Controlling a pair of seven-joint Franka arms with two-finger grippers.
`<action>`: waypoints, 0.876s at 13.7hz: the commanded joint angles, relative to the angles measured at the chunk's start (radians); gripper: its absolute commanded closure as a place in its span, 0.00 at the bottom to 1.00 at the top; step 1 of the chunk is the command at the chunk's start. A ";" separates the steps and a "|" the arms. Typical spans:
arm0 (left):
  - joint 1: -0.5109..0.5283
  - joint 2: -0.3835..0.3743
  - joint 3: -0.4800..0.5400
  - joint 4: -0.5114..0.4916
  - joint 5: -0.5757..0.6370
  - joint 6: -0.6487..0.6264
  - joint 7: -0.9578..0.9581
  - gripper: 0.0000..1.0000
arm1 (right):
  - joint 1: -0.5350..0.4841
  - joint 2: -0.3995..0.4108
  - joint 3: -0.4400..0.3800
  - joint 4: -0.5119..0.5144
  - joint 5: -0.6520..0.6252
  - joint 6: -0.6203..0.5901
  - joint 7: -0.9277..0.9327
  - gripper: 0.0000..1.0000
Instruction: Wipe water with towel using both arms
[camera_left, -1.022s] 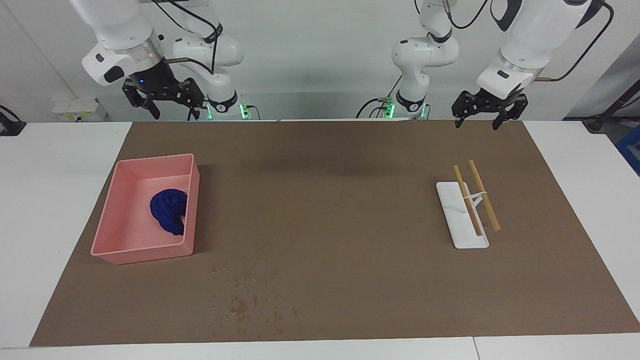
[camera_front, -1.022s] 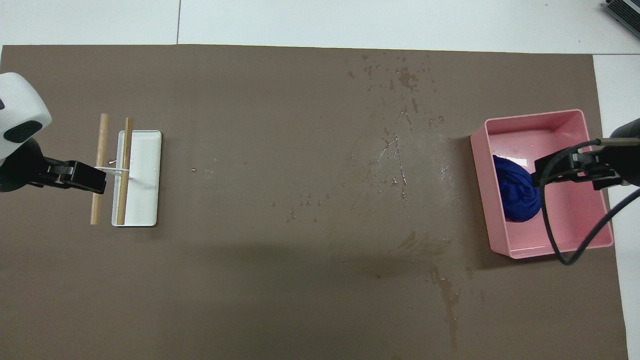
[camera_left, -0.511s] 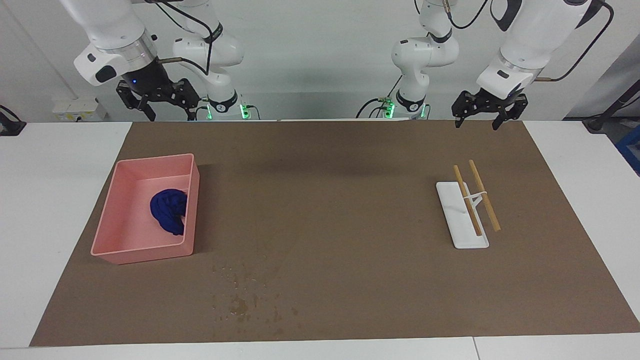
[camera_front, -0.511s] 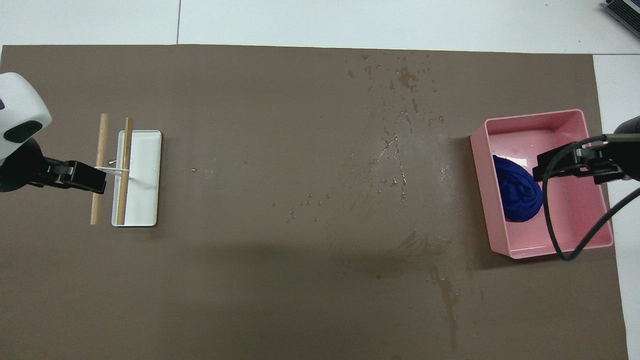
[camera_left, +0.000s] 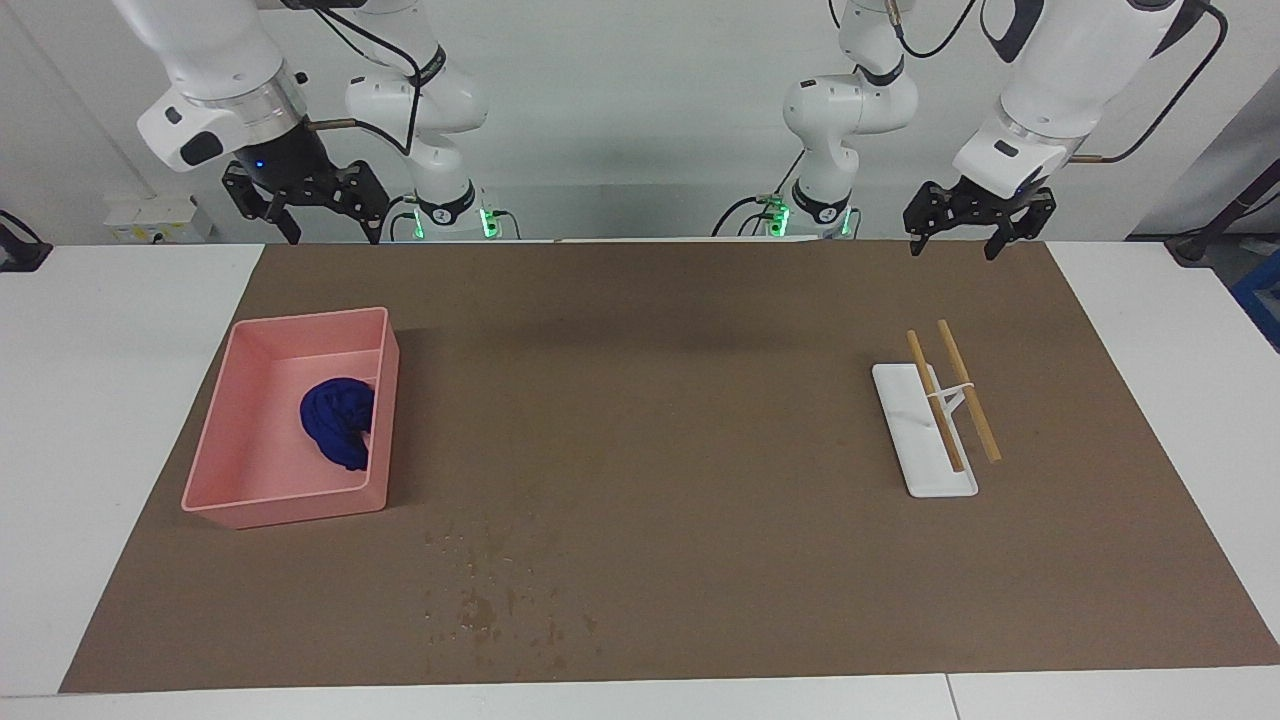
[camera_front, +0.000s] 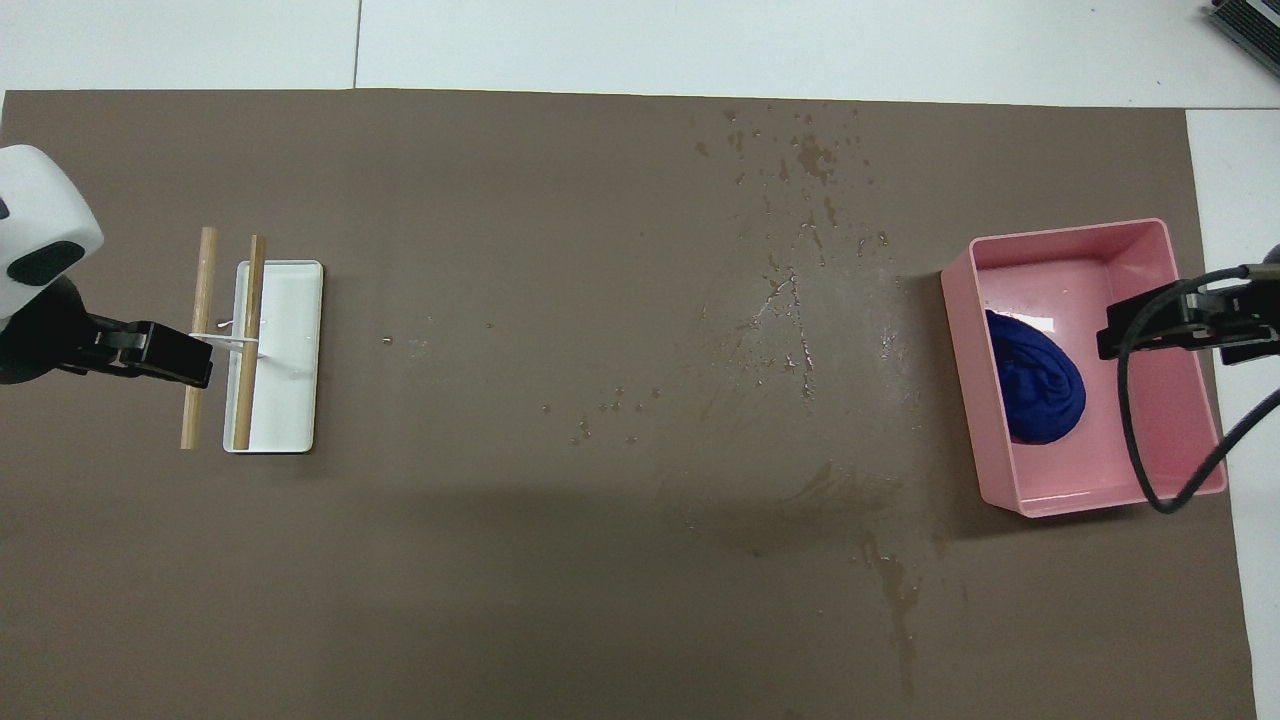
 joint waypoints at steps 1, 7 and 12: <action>0.013 -0.027 -0.004 -0.028 -0.008 -0.002 0.014 0.00 | -0.003 -0.023 -0.004 -0.033 -0.009 0.031 -0.028 0.00; 0.013 -0.027 -0.004 -0.028 -0.010 -0.002 0.014 0.00 | 0.001 -0.021 -0.036 -0.035 -0.009 0.086 -0.060 0.00; 0.013 -0.027 -0.004 -0.028 -0.010 -0.002 0.014 0.00 | 0.003 -0.026 -0.036 -0.056 -0.008 0.095 -0.057 0.00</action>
